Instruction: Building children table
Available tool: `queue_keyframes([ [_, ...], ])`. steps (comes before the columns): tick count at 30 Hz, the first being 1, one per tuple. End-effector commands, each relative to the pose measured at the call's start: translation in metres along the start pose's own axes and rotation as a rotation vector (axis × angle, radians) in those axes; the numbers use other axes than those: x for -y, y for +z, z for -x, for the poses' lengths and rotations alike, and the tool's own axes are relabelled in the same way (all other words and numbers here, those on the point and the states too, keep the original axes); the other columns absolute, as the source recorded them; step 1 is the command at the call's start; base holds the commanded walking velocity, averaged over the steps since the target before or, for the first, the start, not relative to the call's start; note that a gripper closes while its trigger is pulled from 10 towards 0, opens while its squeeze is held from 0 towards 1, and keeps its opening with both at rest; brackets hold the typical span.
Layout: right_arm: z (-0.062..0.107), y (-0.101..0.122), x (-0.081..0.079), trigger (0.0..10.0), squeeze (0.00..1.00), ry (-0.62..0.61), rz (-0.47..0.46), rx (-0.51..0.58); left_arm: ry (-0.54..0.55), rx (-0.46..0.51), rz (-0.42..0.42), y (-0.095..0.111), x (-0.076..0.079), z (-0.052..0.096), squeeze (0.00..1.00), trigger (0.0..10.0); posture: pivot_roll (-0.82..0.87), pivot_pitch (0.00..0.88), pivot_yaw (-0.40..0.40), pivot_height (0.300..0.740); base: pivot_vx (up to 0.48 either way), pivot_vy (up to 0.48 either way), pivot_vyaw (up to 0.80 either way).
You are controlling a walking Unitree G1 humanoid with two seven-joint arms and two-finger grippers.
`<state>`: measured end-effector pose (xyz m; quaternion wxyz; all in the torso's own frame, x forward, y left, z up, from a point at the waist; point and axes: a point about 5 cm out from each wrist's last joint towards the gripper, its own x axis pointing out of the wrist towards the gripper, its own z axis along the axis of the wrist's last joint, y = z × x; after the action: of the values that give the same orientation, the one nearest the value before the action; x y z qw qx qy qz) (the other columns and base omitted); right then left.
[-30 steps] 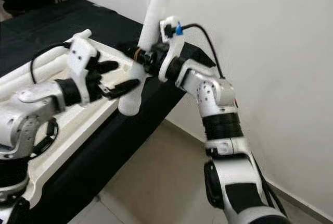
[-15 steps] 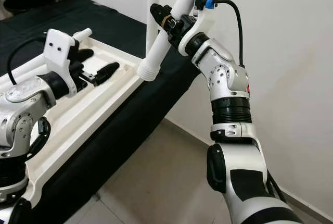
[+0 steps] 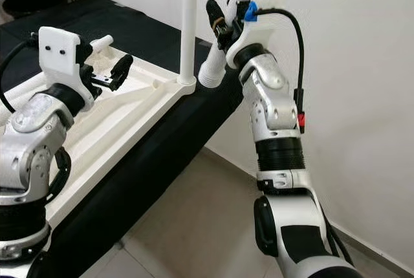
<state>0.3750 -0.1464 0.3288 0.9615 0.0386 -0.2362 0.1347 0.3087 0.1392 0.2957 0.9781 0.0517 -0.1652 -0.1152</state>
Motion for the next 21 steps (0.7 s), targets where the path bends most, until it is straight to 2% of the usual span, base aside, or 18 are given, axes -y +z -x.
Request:
queue_keyframes([
  [1,0.005,0.001,-0.003,10.0,0.0,-0.013,0.005,0.02,-0.002,-0.003,-0.017,-0.005,0.006,0.006,0.0,10.0,0.03,0.102,-0.086,0.74,0.0,0.0,0.8],
  [7,0.008,0.001,-0.003,10.0,0.0,-0.016,-0.014,0.019,-0.009,-0.004,-0.024,-0.007,0.011,0.008,0.0,10.0,0.02,0.1,-0.081,0.74,0.0,0.0,0.8],
  [12,0.009,0.008,-0.009,10.0,0.0,0.006,-0.038,0.045,-0.019,0.003,-0.036,-0.007,0.017,0.006,0.0,10.0,0.02,0.082,-0.08,0.74,0.0,0.0,0.8],
  [21,0.011,0.007,-0.012,10.0,0.0,-0.016,-0.028,0.058,0.0,0.009,-0.068,-0.007,0.013,0.005,0.0,10.0,0.03,0.064,-0.088,0.74,0.0,0.0,0.8],
])
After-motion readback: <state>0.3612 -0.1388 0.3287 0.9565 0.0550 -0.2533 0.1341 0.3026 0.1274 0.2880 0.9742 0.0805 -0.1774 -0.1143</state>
